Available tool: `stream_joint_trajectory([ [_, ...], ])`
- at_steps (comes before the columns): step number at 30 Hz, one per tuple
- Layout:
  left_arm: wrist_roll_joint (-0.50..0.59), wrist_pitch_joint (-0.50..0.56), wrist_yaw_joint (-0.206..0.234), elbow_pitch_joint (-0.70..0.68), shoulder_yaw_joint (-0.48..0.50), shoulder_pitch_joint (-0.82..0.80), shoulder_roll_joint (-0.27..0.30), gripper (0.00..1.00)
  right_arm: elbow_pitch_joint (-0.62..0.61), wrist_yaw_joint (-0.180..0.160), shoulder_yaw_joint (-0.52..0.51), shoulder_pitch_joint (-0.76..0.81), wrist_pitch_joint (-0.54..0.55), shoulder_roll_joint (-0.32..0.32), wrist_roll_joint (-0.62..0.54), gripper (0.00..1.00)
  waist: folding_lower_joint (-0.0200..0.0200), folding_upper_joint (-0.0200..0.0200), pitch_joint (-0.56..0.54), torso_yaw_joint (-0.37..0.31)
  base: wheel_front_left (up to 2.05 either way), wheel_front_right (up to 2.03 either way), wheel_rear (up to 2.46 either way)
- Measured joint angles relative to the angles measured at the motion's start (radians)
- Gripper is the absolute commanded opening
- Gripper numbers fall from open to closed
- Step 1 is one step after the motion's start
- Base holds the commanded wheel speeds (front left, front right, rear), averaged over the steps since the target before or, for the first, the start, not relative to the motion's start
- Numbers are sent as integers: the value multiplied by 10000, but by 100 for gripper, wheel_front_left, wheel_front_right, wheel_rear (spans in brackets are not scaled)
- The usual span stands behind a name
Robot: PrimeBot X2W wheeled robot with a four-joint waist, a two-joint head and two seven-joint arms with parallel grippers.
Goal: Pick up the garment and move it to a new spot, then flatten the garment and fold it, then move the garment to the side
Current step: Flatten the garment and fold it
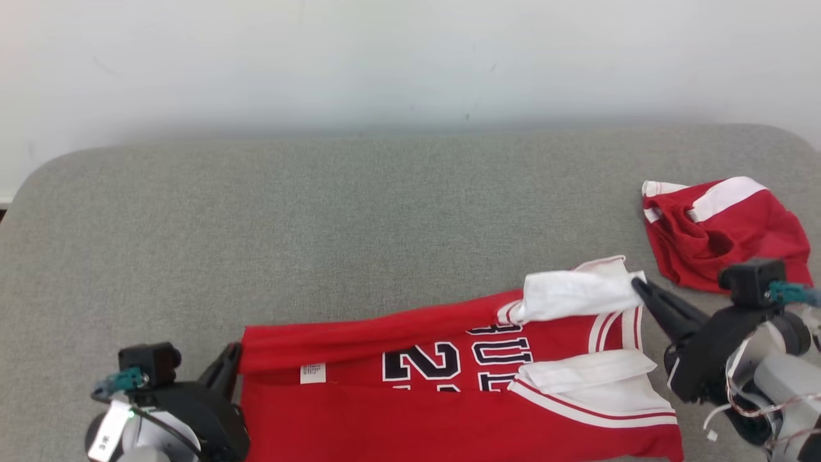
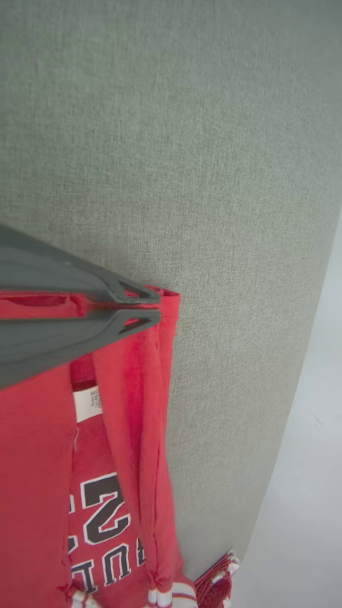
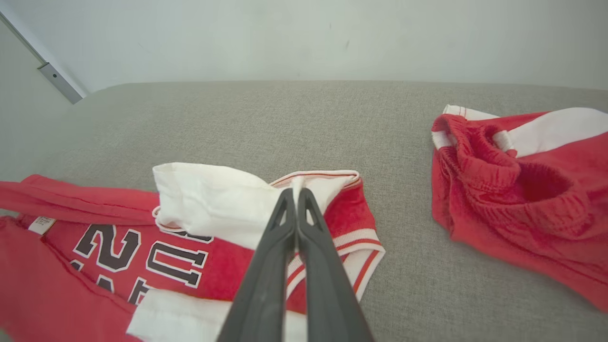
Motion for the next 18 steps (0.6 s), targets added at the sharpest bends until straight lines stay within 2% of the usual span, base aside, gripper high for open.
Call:
stream_joint_trajectory([
  [8,-10,169,-2,-675,-445,757,31,0,-541,0,510,772,228,-640,324,0,0,0,-299,-240,0,0,0],
  [18,127,481,0,-815,-715,1252,171,0,-780,0,1346,1370,738,-671,560,0,1,0,-496,-307,0,0,0],
])
